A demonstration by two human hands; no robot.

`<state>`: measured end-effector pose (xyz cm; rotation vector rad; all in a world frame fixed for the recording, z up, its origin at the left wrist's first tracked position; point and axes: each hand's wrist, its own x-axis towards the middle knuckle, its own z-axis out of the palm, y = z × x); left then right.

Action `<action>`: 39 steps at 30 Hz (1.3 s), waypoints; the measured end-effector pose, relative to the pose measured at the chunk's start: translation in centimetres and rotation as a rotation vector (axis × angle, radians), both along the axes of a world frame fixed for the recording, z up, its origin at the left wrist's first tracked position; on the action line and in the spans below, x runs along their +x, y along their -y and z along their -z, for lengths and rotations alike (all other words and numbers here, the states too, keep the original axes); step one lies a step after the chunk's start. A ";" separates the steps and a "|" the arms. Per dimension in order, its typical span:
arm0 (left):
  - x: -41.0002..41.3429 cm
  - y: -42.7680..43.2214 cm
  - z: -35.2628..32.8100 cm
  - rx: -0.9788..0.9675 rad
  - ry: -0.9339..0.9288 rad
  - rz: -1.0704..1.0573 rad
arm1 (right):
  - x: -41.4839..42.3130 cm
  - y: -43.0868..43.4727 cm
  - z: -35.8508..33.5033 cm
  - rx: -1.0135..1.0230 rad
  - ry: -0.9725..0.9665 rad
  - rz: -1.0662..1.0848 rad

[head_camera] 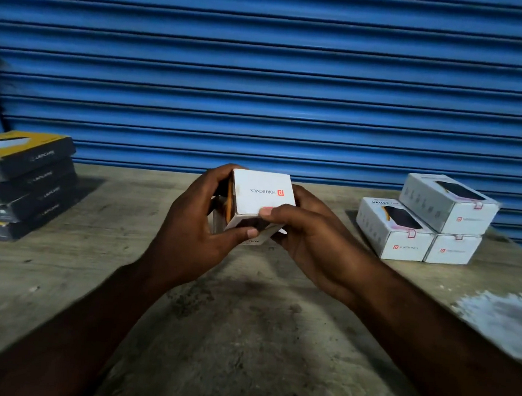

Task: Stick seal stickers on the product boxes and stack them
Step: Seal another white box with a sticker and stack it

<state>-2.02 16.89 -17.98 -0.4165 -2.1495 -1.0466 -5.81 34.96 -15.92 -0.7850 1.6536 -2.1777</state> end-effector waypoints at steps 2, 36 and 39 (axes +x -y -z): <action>0.1 -0.1 0.0 -0.003 -0.012 -0.012 | -0.2 0.1 0.0 -0.057 0.045 0.044; 0.2 -1.7 0.1 0.272 0.184 -0.082 | -0.4 0.2 1.0 0.392 -0.464 0.285; 0.4 -1.8 0.1 0.298 0.245 0.005 | -0.1 0.0 0.7 0.326 -0.351 0.257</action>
